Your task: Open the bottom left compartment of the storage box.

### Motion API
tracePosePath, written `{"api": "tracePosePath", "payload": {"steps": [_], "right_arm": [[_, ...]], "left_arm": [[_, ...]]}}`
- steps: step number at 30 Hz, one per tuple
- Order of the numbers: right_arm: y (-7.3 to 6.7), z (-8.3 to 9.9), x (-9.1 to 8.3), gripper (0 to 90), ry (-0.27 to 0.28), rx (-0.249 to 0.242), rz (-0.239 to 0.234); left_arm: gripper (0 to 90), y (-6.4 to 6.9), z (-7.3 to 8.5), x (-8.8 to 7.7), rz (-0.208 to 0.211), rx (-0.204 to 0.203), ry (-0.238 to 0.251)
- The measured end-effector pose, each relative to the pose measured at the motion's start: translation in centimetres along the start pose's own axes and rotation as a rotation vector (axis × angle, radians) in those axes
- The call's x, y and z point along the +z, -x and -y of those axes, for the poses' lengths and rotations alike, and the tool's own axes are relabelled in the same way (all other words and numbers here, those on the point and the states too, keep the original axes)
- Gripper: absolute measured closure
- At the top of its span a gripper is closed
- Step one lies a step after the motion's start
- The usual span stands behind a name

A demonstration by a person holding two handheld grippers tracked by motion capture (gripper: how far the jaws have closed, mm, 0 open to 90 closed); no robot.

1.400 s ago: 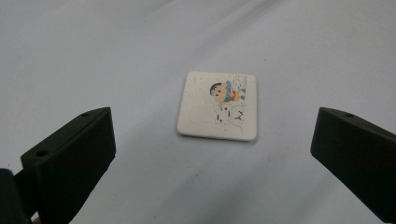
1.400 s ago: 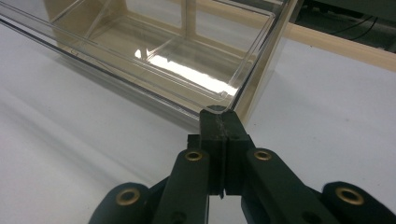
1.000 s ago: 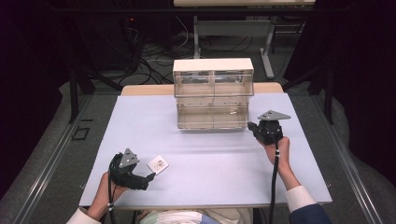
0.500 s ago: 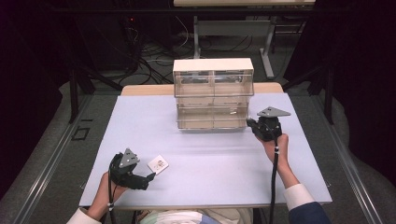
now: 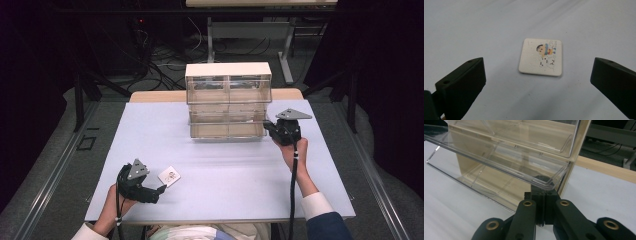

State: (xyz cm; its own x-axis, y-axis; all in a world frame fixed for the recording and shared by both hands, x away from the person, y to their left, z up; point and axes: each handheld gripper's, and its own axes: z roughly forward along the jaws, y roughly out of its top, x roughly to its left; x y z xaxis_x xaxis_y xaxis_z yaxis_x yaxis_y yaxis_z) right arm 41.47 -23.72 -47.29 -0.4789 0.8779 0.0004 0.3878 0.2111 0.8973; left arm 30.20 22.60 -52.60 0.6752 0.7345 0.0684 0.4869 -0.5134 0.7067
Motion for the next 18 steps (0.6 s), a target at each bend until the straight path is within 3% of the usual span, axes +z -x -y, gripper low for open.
{"api": "tracePosePath", "payload": {"steps": [18], "right_arm": [[0.5,-1.5,1.3,90.0,0.021,0.024,-0.013]], "left_arm": [[0.3,0.0,0.0,0.0,0.0,-0.002,0.0]]}}
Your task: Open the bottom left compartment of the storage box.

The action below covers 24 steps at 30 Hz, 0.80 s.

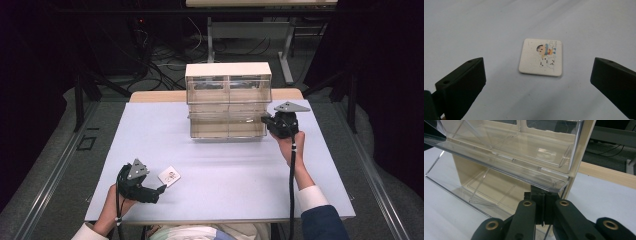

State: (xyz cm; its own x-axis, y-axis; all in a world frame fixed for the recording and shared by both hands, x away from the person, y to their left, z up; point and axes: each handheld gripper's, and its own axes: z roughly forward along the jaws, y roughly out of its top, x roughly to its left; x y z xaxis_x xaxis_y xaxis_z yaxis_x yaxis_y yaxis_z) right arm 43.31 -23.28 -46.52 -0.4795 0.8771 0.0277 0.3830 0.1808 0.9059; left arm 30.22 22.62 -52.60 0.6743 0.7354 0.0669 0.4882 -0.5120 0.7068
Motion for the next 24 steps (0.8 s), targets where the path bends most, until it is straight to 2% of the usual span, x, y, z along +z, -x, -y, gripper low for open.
{"api": "tracePosePath", "payload": {"steps": [4,12,24], "right_arm": [[0.07,-0.06,0.25,90.0,-0.006,0.013,0.003],[0.13,-0.26,0.19,90.0,-0.008,0.003,0.003],[0.08,-0.31,0.35,90.0,-0.021,-0.004,-0.001]], "left_arm": [[0.3,0.01,0.02,0.07,-0.002,-0.004,0.006],[0.3,0.0,0.01,-0.06,0.0,-0.003,-0.006],[0.3,-0.02,0.01,-0.05,0.0,0.001,0.002]]}}
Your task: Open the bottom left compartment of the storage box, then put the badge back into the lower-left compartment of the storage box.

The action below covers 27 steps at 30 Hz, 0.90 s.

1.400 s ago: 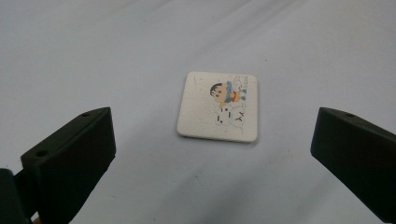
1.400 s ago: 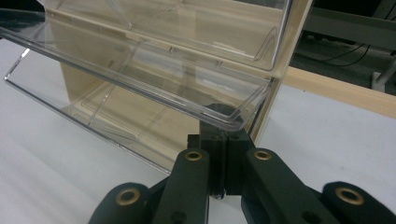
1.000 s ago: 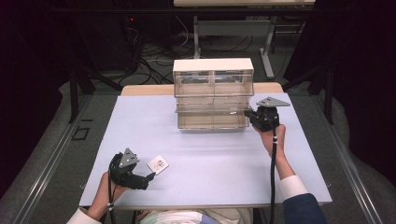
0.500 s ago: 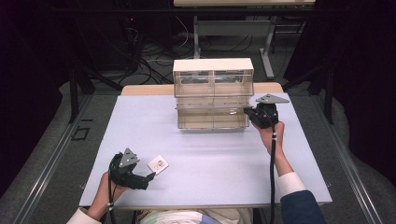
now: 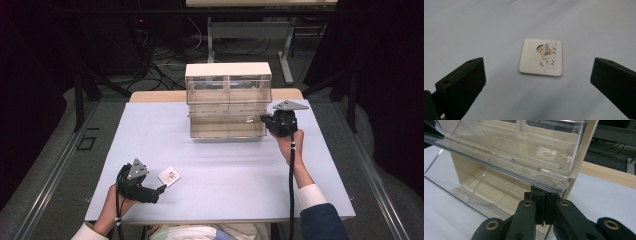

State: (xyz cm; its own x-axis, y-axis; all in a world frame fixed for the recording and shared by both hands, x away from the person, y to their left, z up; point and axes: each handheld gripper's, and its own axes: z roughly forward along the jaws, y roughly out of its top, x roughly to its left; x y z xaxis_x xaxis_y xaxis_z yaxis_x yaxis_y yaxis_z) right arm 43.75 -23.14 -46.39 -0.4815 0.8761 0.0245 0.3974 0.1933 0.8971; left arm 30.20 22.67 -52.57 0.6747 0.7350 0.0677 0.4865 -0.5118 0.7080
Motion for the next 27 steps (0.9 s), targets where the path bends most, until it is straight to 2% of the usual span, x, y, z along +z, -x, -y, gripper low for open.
{"api": "tracePosePath", "payload": {"steps": [17,21,25,27], "right_arm": [[0.0,0.07,0.06,90.0,0.004,0.011,0.006],[0.03,0.04,0.13,90.0,0.004,-0.002,0.004],[0.0,0.07,0.13,90.0,0.002,0.005,-0.002],[0.01,0.07,0.12,90.0,0.002,0.006,-0.003]], "left_arm": [[0.3,0.14,-0.04,0.14,-0.006,0.001,0.004],[0.2,0.08,-0.21,0.4,0.005,0.005,0.012],[0.2,-0.01,-0.4,0.71,0.024,0.01,0.027],[0.2,-0.16,-0.49,0.82,0.025,0.025,0.015]]}}
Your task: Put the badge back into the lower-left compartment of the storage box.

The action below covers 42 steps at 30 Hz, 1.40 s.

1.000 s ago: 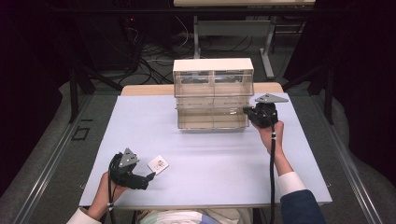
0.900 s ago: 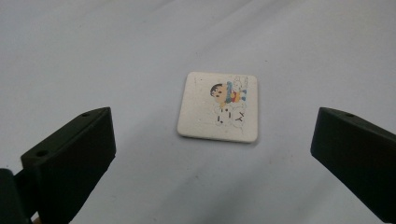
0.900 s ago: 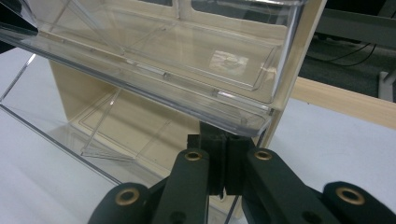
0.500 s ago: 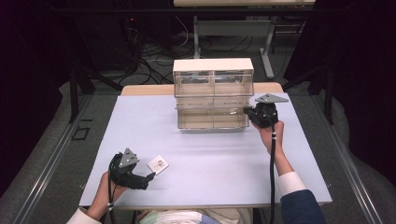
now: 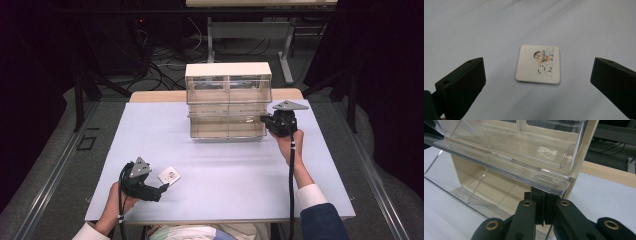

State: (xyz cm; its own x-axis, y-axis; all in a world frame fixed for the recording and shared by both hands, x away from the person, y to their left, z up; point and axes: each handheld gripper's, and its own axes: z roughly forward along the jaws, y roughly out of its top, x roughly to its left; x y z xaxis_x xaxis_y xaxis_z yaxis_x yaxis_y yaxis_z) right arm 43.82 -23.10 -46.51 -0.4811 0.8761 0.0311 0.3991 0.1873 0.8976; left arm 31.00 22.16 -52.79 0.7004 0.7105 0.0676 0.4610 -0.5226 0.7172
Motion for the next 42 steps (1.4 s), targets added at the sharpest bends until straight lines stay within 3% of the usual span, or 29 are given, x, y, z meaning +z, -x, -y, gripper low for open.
{"api": "tracePosePath", "payload": {"steps": [5,15,22,29,30,34,35,39,42], "right_arm": [[0.0,0.0,0.0,90.0,0.0,0.0,0.001],[0.0,0.0,0.0,90.0,0.001,-0.008,0.004],[0.0,0.0,0.0,90.0,0.005,-0.003,0.002],[0.0,0.0,0.0,90.0,0.005,-0.002,0.001],[0.0,0.0,0.0,90.0,0.005,-0.002,0.002],[0.0,0.0,0.0,90.0,0.004,0.002,-0.004],[0.0,0.0,0.0,90.0,0.004,0.001,-0.003],[0.0,0.0,0.0,90.0,0.005,-0.002,0.002],[0.0,0.0,-0.1,90.0,0.005,0.001,-0.004]], "left_arm": [[0.2,-0.2,-0.1,0.7,0.017,-0.005,-0.034],[1.6,-0.5,-0.6,2.0,0.063,0.029,-0.093],[2.8,-0.6,-0.8,3.0,0.057,0.016,-0.11],[12.4,-0.7,-1.2,4.0,0.081,-0.008,-0.145],[14.8,-0.8,-1.2,4.1,0.077,0.013,-0.146],[19.9,-0.6,-1.3,4.4,0.096,0.007,-0.16],[21.6,-0.5,-1.3,4.6,0.081,0.005,-0.149],[28.0,-0.5,-1.4,4.7,0.095,0.006,-0.183],[30.8,-0.5,-1.3,4.9,0.088,-0.013,-0.153]]}}
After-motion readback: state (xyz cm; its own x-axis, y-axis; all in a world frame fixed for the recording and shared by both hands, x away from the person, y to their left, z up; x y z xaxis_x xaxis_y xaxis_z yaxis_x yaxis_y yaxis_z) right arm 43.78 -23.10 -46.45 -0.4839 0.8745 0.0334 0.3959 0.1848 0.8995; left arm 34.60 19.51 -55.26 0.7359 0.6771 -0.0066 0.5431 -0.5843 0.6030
